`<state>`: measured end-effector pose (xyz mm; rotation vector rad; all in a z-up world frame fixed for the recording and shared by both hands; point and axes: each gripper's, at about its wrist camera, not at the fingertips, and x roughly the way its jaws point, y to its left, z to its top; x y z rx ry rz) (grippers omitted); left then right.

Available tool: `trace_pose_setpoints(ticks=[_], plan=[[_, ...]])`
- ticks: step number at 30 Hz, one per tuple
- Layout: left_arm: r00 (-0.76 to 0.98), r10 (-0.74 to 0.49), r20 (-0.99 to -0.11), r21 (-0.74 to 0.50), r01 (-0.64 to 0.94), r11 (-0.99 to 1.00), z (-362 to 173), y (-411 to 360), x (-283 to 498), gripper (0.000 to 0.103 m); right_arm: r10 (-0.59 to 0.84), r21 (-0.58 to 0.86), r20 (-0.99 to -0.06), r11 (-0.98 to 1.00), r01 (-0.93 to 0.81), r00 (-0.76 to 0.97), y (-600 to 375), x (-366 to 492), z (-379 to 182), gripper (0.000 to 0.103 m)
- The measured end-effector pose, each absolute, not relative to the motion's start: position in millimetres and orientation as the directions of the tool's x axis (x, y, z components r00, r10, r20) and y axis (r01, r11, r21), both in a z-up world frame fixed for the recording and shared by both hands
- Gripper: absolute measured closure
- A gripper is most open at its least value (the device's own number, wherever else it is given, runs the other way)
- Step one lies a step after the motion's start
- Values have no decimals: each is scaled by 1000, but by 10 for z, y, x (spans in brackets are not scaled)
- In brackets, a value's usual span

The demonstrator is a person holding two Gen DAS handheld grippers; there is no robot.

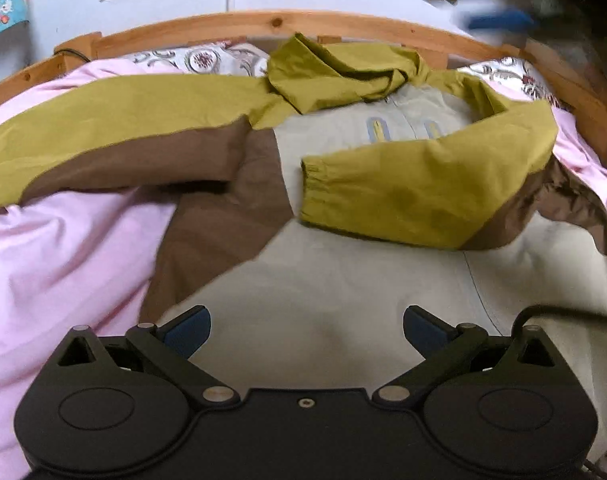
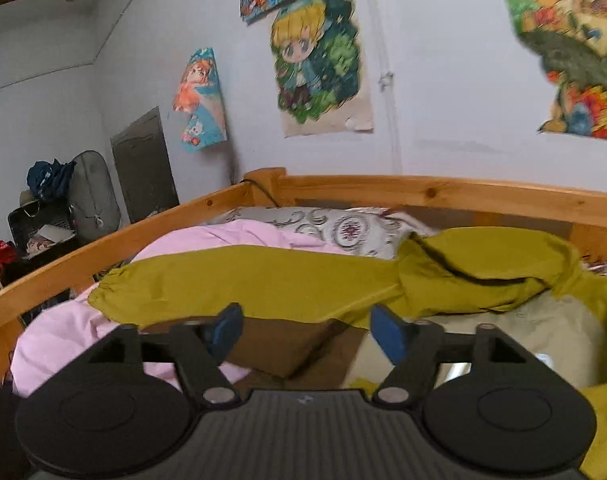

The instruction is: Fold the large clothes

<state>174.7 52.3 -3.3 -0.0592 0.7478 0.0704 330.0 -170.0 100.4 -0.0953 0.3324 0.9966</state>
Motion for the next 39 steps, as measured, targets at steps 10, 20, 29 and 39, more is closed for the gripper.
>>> trace_pose_setpoints(ticks=[10,20,29,39], plan=[[834,-38,-551,-15,36,999,8,711,2405,1,428,101,-398,900,-425,811,-3055,4104,802,13],[769,-183,-612,-251,31,968,-410,784,3531,75,413,451,-527,876,-167,743,-3571,5313,337,76],[862,-213,-460,-265,96,959,-177,599,3173,96,92,-233,-372,954,-188,924,-2732,5149,945,99],[853,54,-520,-222,-195,955,-252,1000,2811,98,267,-116,-335,940,-321,903,-2511,5457,936,27]])
